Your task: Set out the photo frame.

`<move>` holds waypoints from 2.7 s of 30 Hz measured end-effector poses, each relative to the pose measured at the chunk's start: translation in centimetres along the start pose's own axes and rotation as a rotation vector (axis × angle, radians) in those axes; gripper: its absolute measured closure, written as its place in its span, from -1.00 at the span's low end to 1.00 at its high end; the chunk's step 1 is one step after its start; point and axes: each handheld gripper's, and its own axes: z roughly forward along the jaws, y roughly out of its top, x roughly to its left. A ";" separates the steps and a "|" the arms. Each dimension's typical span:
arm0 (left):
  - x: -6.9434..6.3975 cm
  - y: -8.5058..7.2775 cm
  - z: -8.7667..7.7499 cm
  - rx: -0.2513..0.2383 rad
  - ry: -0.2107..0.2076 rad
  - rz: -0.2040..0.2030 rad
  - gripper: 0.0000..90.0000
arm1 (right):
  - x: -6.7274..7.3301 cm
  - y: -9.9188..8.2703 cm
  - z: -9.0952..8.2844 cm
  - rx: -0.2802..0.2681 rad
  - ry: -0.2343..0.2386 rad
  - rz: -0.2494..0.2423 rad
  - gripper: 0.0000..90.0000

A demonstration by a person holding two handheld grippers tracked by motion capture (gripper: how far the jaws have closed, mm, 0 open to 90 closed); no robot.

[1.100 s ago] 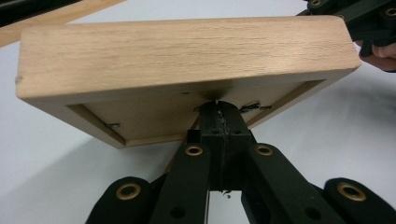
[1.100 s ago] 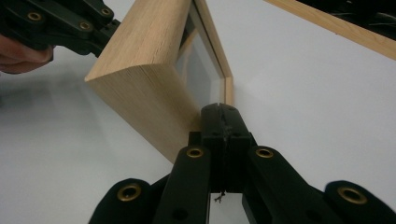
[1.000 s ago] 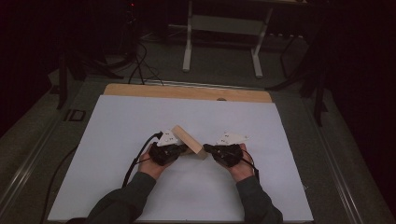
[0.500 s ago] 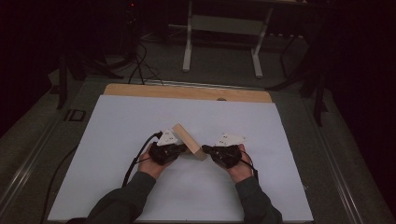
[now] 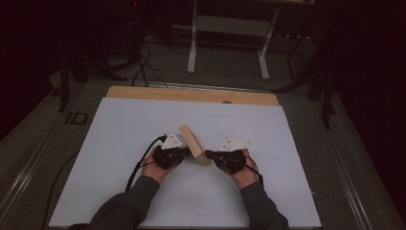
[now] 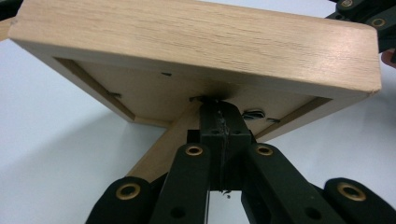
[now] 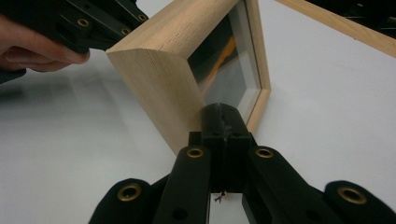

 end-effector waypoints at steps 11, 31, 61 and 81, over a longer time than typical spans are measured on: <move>0.1 -0.1 0.2 0.003 0.006 -0.003 1.00 | 0.3 0.1 0.2 0.000 0.013 -0.002 1.00; 0.5 -0.2 0.4 -0.003 0.009 -0.023 1.00 | 0.9 0.4 0.7 -0.002 0.031 -0.011 1.00; 1.3 -0.3 0.5 -0.012 0.001 -0.041 1.00 | 1.6 1.0 1.6 0.000 0.057 -0.025 1.00; 2.0 -0.3 -0.2 -0.043 0.006 -0.072 0.96 | 1.7 1.0 1.7 0.006 0.053 -0.035 1.00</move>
